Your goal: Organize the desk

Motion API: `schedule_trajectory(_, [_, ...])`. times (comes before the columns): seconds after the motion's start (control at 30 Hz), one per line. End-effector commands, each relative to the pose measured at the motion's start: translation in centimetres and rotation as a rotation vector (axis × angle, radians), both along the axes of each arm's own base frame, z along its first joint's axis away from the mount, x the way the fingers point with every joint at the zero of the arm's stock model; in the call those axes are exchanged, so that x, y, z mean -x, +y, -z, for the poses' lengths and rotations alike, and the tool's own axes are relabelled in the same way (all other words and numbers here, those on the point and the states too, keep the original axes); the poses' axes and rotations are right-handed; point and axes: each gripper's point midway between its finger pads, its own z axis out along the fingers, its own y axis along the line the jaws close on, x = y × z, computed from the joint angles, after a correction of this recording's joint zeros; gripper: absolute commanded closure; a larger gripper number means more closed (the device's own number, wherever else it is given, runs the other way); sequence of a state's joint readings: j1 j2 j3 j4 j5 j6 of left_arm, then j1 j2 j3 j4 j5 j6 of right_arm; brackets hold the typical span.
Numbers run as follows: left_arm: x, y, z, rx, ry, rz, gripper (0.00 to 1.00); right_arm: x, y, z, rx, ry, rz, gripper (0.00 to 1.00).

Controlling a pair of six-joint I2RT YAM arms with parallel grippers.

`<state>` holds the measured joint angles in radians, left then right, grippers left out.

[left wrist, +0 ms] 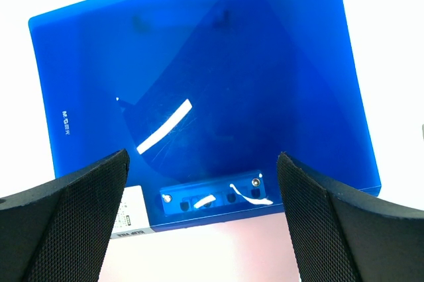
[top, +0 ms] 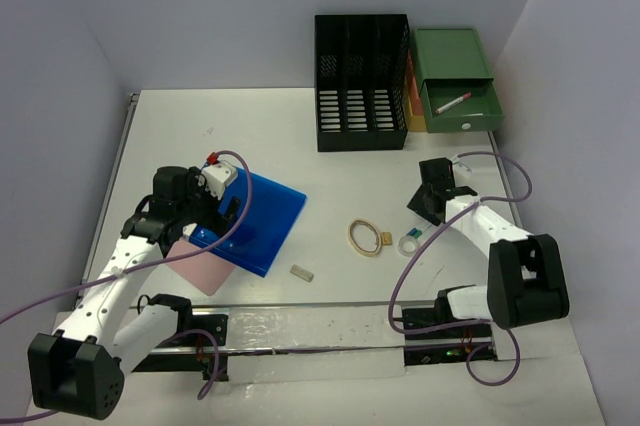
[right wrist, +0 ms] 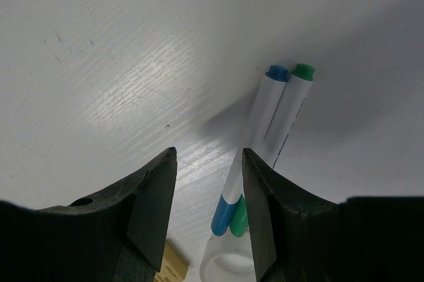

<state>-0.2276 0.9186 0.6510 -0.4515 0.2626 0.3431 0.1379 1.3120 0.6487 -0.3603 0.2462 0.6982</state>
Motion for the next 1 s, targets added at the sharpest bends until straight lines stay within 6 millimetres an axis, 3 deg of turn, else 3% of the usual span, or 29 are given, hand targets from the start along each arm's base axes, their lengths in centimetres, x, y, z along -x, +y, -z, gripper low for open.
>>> schedule_trajectory(0.0, [-0.8, -0.3, -0.9, 0.014, -0.045, -0.003, 0.01, -0.6, -0.6, -1.5, 0.016, -0.065, 0.047, 0.48])
schedule_trajectory(0.53, [-0.8, -0.3, -0.9, 0.014, -0.043, -0.004, 0.01, 0.7, -1.3, 0.1, 0.047, 0.005, 0.09, 0.46])
schedule_trajectory(0.97, [-0.9, -0.1, -1.0, 0.009, -0.046, -0.013, 0.01, -0.4, 1.2, 2.7, -0.04, 0.099, -0.033, 0.48])
